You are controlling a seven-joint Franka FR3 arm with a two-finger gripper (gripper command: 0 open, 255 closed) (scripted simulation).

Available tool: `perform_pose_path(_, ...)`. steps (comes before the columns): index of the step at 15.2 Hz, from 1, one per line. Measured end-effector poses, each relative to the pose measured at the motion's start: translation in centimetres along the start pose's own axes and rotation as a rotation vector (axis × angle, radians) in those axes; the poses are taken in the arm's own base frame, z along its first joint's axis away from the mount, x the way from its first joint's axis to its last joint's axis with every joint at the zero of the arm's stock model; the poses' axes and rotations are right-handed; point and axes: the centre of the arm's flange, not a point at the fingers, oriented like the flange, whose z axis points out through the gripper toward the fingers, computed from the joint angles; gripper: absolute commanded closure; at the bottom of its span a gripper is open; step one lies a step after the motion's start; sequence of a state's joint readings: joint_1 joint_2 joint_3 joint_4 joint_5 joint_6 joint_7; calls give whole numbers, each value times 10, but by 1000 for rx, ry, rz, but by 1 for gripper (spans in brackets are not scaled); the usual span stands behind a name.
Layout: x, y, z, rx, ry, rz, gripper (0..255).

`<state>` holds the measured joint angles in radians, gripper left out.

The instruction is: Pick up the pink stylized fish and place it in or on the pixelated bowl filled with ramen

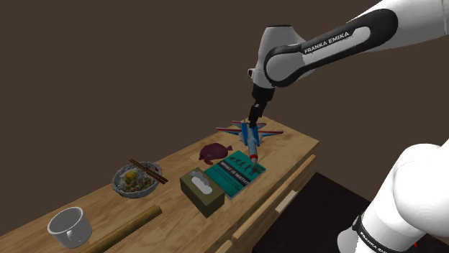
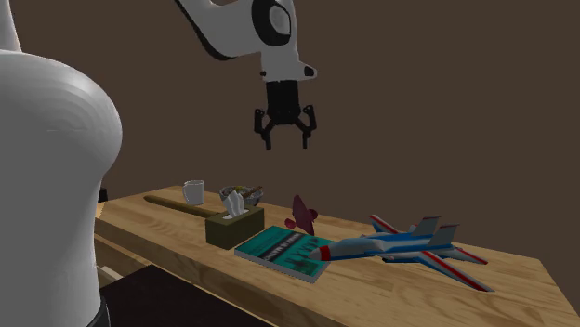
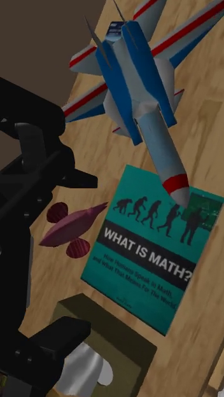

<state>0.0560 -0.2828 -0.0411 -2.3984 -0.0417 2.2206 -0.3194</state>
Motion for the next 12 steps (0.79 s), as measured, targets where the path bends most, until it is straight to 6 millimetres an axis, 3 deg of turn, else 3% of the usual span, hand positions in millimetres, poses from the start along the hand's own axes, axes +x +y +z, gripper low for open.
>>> perform_pose_path(12, 81, 8, 140, -66, -18, -259, 0)
